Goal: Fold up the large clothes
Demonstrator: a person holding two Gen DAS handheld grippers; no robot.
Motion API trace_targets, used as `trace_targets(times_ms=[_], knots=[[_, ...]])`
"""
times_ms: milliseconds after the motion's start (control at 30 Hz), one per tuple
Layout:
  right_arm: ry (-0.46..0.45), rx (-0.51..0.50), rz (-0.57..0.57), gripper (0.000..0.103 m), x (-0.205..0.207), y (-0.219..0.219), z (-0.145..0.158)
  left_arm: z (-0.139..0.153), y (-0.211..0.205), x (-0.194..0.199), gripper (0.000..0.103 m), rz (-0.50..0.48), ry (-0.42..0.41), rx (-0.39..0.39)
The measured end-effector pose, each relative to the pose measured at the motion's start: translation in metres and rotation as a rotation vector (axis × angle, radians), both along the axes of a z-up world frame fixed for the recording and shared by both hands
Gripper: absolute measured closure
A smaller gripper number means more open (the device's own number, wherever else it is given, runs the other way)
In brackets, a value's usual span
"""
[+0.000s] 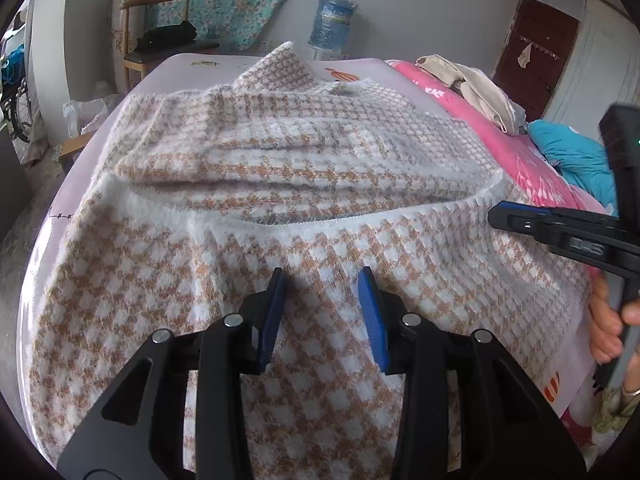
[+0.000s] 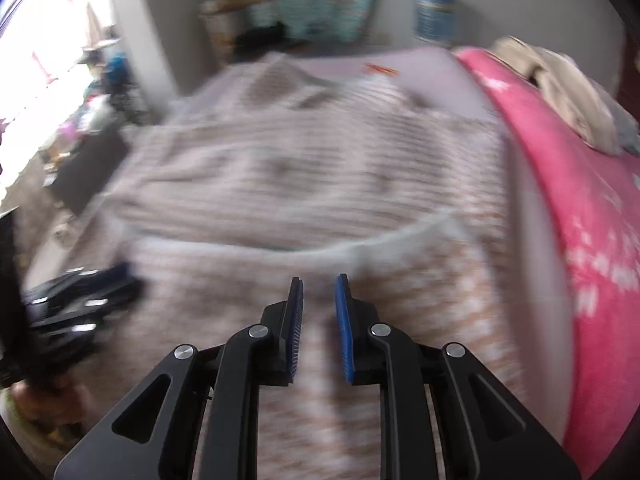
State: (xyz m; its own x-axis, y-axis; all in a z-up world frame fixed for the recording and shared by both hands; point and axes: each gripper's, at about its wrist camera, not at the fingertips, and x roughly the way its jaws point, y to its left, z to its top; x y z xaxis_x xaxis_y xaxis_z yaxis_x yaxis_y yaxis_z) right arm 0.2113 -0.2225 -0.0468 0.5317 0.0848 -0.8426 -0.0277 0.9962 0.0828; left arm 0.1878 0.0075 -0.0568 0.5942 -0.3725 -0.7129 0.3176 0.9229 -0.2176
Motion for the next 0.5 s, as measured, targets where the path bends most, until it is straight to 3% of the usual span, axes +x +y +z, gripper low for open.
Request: trace_targets(times_ms=[33, 67, 167, 267, 367, 433, 500], knots=[[0.039, 0.000, -0.024, 0.086, 0.006, -0.011, -0.014, 0.000, 0.000, 0.000, 0.066, -0.001, 0.000, -0.002], [0.037, 0.070, -0.035, 0.086, 0.007, -0.021, -0.017, 0.000, -0.001, 0.001, 0.066, -0.002, 0.002, -0.002], [0.023, 0.063, -0.052, 0.086, -0.004, -0.024, 0.001, 0.000, 0.001, 0.002, 0.066, -0.004, 0.009, -0.008], [-0.041, 0.115, 0.029, 0.086, -0.038, -0.017, 0.031, 0.000, 0.003, 0.002, 0.066, -0.001, 0.013, -0.018], [-0.071, 0.107, 0.132, 0.086, -0.072, 0.002, 0.043, -0.001, 0.002, 0.002, 0.066, 0.002, 0.011, -0.014], [-0.062, 0.076, 0.173, 0.086, -0.091, 0.012, 0.039, -0.001, 0.002, 0.002, 0.066, 0.004, 0.013, -0.015], [0.000, 0.036, 0.147, 0.086, -0.097, 0.012, 0.015, -0.001, 0.002, 0.002, 0.066, 0.006, 0.015, -0.017]])
